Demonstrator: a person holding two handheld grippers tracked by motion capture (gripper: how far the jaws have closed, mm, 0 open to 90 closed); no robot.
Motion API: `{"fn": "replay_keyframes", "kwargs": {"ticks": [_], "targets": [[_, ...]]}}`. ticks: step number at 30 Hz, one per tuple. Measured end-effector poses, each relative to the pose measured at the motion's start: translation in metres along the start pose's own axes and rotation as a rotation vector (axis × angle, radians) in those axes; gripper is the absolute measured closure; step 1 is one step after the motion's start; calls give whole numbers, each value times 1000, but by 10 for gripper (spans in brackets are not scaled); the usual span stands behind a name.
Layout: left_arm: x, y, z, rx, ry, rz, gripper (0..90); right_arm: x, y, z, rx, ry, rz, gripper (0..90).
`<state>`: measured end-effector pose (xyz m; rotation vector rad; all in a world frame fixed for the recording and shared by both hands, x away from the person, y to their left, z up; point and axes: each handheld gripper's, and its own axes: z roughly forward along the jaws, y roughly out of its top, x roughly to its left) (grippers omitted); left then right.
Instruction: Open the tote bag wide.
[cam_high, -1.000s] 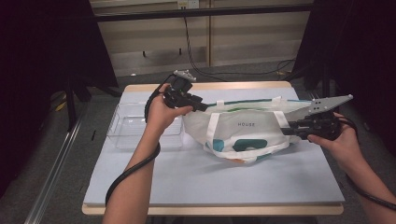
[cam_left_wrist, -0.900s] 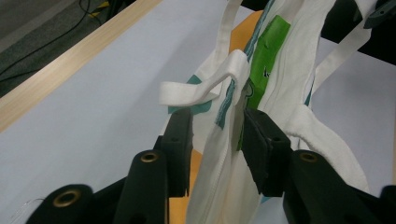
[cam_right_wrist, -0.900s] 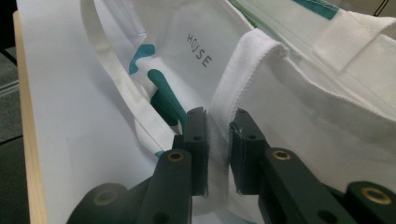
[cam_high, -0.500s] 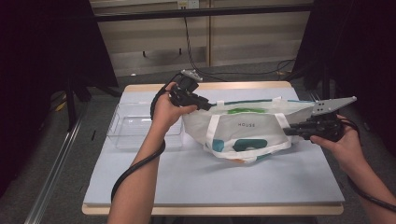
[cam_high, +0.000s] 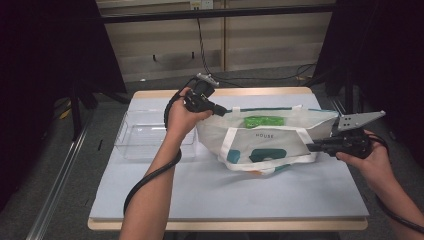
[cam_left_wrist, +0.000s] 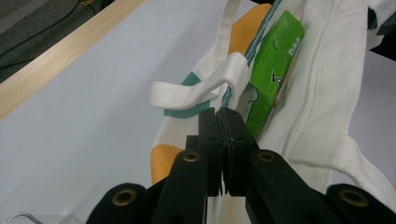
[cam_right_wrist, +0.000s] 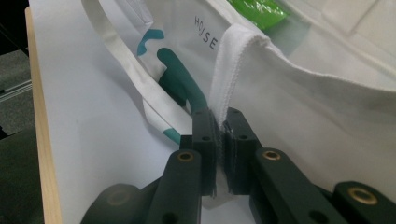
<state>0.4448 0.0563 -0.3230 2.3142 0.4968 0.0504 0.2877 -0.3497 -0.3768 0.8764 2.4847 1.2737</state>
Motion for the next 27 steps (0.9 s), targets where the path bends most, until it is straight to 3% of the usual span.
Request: {"fn": "replay_keyframes", "kwargs": {"ticks": [7,12,27], "targets": [[1,2,1,-16,26,-27,883,1,-10,-2,4,12,5,845],[-3,4,2,-7,19,-6,884,2,-11,-2,-4,4,0,828],[-5,6,0,16,9,5,884,1,14,-15,-35,-94,-9,589]]}}
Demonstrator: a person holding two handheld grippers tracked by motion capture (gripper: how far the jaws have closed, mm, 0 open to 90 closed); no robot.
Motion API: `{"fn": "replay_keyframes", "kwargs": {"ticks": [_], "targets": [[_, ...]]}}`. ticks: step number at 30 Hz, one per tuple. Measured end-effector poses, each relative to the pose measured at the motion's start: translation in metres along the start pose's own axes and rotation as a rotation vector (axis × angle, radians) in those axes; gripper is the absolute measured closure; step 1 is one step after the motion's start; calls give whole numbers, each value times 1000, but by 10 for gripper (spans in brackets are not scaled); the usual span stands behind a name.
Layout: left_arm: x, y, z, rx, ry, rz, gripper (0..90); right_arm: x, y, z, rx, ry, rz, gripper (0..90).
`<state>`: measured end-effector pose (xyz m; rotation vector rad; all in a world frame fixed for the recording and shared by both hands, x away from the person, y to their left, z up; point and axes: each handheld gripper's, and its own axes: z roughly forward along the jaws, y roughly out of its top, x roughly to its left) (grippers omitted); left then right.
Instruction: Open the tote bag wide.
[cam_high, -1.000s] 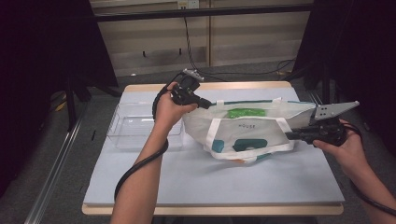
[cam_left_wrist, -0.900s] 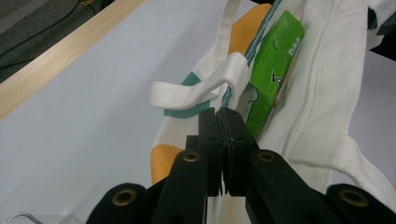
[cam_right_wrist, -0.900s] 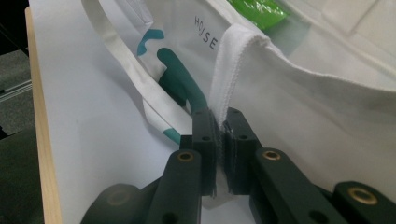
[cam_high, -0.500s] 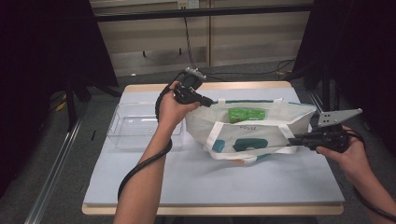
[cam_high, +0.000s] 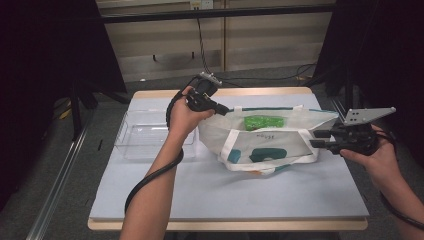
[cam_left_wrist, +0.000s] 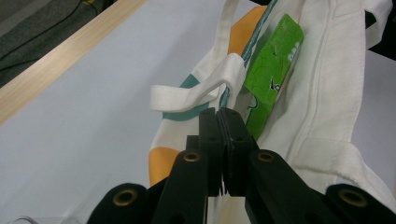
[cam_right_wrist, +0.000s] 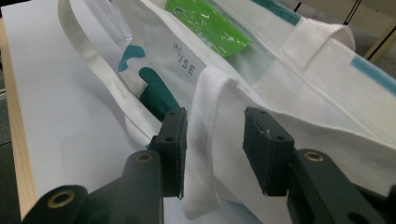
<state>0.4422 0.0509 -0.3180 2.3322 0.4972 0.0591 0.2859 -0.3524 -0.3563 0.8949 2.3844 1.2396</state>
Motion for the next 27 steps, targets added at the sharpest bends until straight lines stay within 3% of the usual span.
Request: {"fn": "replay_keyframes", "kwargs": {"ticks": [9,19,23,27], "targets": [[-1,1,1,6,-1,6,885,1,16,2,-20,-6,-17,491],[0,2,1,9,-11,5,885,0,31,29,2,-20,-63,378],[1,3,1,15,-14,6,885,0,34,39,12,-5,-89,397],[0,4,2,15,-15,-6,886,0,33,46,31,25,-86,504]]}}
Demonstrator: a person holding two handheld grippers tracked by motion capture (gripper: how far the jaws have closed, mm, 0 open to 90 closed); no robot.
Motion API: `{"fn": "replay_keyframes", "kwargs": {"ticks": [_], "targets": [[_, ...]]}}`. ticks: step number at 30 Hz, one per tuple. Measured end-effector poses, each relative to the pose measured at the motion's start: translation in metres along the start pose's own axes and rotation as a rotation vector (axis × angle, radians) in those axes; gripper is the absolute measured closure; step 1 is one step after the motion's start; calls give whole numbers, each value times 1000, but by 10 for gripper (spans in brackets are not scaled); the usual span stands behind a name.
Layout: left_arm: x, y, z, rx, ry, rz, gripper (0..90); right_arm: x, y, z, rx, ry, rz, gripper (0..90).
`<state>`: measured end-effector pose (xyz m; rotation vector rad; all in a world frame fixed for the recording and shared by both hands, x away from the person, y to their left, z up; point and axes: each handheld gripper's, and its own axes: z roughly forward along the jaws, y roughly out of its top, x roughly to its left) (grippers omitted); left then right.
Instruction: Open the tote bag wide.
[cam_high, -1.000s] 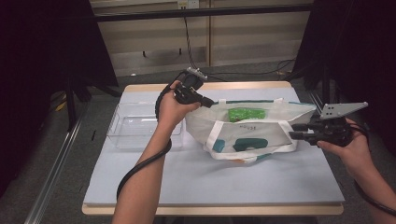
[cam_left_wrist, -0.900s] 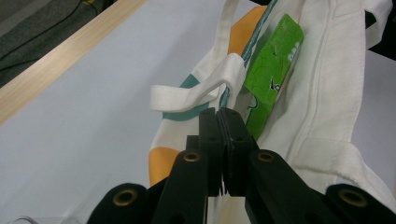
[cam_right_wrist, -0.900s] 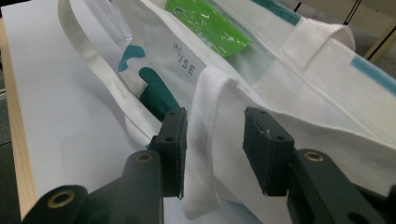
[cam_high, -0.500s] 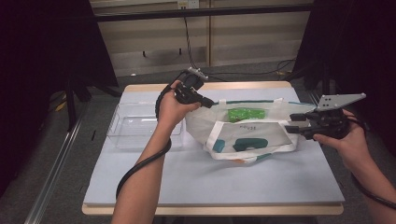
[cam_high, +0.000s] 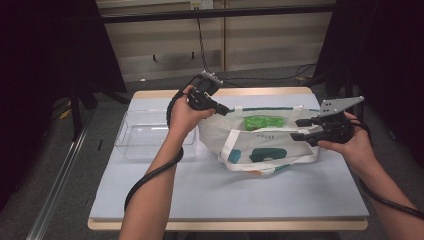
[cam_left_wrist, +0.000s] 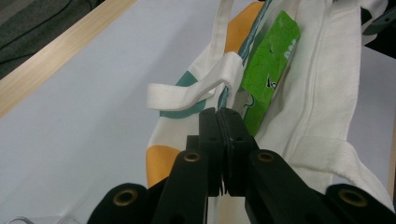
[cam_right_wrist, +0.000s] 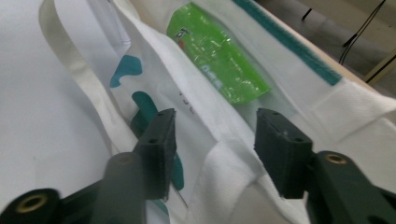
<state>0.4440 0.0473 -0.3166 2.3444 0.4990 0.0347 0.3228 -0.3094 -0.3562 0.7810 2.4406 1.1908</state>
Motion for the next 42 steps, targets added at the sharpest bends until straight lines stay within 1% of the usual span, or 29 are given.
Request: {"fn": "replay_keyframes", "kwargs": {"ticks": [2,3,6,7,8,11,14,19,20,21,22,24,25,27,28,29,31,34,36,42], "targets": [[0,1,0,1,2,-1,886,1,-1,3,8,1,-10,567],[0,1,0,2,0,-3,886,1,-2,3,18,-2,-9,614],[-1,3,1,1,-1,-8,887,1,-6,5,27,16,-16,729],[-1,3,1,6,4,-4,886,1,-7,5,29,24,-15,753],[0,3,1,6,14,-2,886,2,-7,4,31,33,-24,770],[-1,5,2,10,25,-8,887,4,-8,3,47,40,-44,810],[1,6,2,4,28,-15,887,5,-9,2,58,61,-48,824],[5,6,4,-9,36,-33,887,7,-12,-1,54,89,-47,831],[6,5,4,-10,40,-31,887,8,-13,-1,56,95,-47,831],[6,5,5,-13,42,-40,887,8,-14,-1,57,98,-48,832],[7,5,5,-11,46,-38,887,8,-15,-1,59,105,-46,833],[8,5,7,-14,49,-46,886,8,-18,-1,60,115,-42,833],[9,4,7,-13,52,-49,886,8,-18,-1,58,120,-47,837],[10,4,9,-27,57,-67,887,9,-20,-1,66,129,-43,838],[11,4,8,-16,58,-54,887,9,-20,0,70,136,-43,838],[11,4,9,-17,57,-57,886,9,-21,0,77,144,-48,838],[12,4,10,-28,65,-68,887,9,-23,0,79,148,-42,840],[12,4,11,-14,73,-70,887,10,-26,0,79,153,-38,844],[12,4,13,-25,80,-80,887,11,-27,1,77,149,-42,845],[13,3,15,-27,94,-79,887,12,-33,1,61,150,-37,847]]}}
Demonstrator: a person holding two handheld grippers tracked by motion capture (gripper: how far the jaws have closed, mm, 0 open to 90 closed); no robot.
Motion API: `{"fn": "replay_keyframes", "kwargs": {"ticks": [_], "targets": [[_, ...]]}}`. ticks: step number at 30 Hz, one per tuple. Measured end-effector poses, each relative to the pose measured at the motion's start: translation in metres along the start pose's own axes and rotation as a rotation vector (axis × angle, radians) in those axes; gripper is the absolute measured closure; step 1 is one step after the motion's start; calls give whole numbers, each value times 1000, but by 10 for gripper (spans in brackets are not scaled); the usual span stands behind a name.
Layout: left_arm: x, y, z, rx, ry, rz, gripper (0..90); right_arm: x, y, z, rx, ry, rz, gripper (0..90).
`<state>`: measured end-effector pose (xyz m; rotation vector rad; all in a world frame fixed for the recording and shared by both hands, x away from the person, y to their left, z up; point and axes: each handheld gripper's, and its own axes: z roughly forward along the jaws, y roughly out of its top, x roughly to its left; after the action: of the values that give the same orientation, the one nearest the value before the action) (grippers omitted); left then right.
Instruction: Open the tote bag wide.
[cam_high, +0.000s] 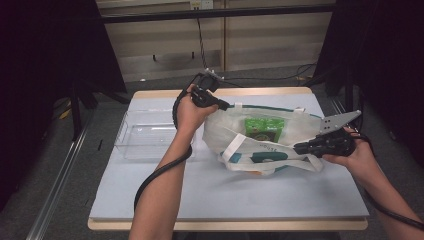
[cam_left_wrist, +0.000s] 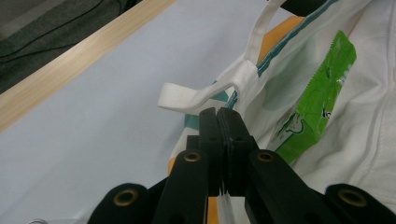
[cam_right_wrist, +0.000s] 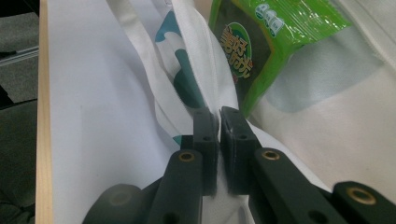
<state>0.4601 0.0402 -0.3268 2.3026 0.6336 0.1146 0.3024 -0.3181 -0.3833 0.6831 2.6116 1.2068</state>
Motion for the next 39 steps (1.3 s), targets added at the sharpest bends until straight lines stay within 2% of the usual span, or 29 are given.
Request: {"fn": "replay_keyframes", "kwargs": {"ticks": [3,5,11,12,19,20,21,22,23,31,34,36,39], "targets": [[0,-1,2,-9,11,-15,887,1,-2,0,-4,-3,-3,847],[1,-1,3,4,12,2,887,2,-4,0,-11,-6,-1,846],[1,-2,5,9,23,-13,888,4,-10,3,-29,5,11,846],[2,-2,5,17,25,-3,888,4,-12,4,-26,6,10,846],[2,-3,9,17,41,-20,889,7,-22,7,-34,14,21,845],[2,-3,11,5,47,-28,888,8,-22,7,-34,12,21,845],[3,-2,11,19,43,-20,889,8,-23,8,-37,15,21,844],[2,-2,12,8,54,-34,889,8,-24,8,-37,12,20,845],[3,-2,12,23,53,-11,889,8,-24,9,-39,9,20,844],[5,-5,18,5,64,-45,889,10,-29,12,-21,18,20,843],[7,-5,19,26,66,-27,889,10,-33,14,-15,15,16,843],[7,-6,21,6,68,-50,889,11,-35,15,-20,15,22,843],[8,-7,23,9,69,-49,889,10,-38,17,-23,17,31,842]]}}
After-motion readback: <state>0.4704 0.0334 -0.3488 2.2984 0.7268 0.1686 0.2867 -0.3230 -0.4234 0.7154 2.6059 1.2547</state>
